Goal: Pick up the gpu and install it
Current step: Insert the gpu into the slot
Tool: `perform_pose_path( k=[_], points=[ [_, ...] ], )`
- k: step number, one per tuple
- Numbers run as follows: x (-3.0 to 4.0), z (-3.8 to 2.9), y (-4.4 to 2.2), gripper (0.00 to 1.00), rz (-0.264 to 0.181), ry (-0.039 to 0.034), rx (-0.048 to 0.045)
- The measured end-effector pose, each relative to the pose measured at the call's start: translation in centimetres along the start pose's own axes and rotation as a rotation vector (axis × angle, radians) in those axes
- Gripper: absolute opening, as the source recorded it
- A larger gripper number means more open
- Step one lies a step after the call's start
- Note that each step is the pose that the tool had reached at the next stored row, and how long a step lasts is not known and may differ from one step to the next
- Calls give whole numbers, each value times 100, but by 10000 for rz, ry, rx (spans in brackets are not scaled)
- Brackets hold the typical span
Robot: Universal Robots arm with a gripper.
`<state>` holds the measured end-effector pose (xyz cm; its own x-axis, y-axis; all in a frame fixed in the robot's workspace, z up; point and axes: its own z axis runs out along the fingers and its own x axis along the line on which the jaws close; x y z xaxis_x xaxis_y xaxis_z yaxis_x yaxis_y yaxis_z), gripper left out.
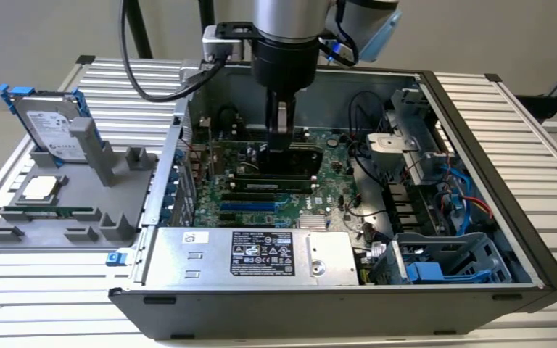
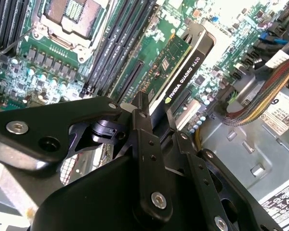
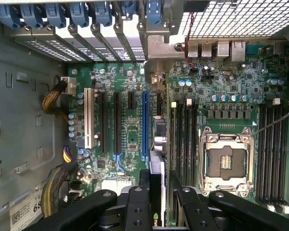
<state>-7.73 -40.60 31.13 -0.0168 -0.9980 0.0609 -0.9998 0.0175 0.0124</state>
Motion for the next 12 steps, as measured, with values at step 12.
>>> perform_pose_path(
  k=[12],
  points=[
    [106, 68, 9, 0, -8, -12, -123]
  ],
)
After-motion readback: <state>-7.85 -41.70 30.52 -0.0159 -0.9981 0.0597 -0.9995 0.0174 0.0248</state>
